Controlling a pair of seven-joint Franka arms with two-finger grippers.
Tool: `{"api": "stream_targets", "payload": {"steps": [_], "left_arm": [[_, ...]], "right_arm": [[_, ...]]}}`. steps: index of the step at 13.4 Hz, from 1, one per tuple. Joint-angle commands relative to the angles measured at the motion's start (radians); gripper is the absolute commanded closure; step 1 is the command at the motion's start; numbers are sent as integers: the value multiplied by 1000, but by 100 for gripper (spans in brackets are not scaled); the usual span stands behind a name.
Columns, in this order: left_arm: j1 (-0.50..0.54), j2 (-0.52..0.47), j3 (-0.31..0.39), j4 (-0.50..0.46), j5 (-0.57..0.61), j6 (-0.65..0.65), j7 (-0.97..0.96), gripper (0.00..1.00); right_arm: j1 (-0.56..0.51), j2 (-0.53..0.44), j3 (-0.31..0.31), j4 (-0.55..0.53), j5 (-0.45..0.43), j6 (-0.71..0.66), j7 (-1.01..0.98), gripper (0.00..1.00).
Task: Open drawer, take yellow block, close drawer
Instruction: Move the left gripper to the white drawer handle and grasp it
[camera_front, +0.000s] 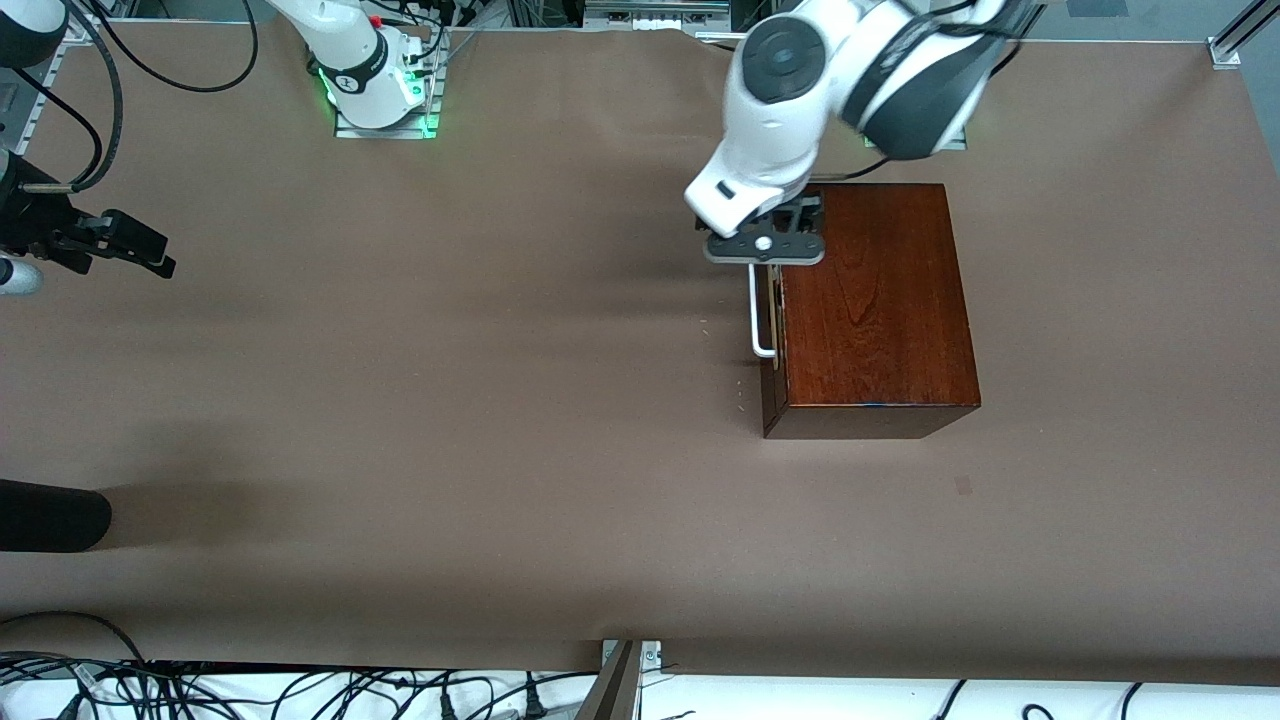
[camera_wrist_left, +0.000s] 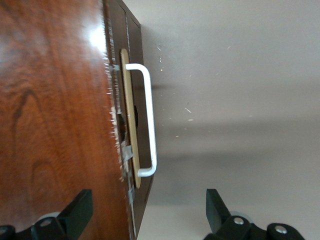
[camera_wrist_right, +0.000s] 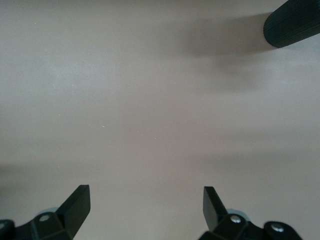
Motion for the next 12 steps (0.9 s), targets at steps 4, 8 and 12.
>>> {"api": "stream_targets", "payload": {"steps": [4,8,12], "left_arm": [[-112,187,1,87,209,2,-95,0],[-188,295,36,166,267,14,-141,0],[-193,317,87,164,329,36,-146,0]], "right_arm": [[-4,0,3,14,3,-16,1,0],[-5,0,2,15,3,-16,1,0],[-4,0,2,15,3,-16,3,0]]}}
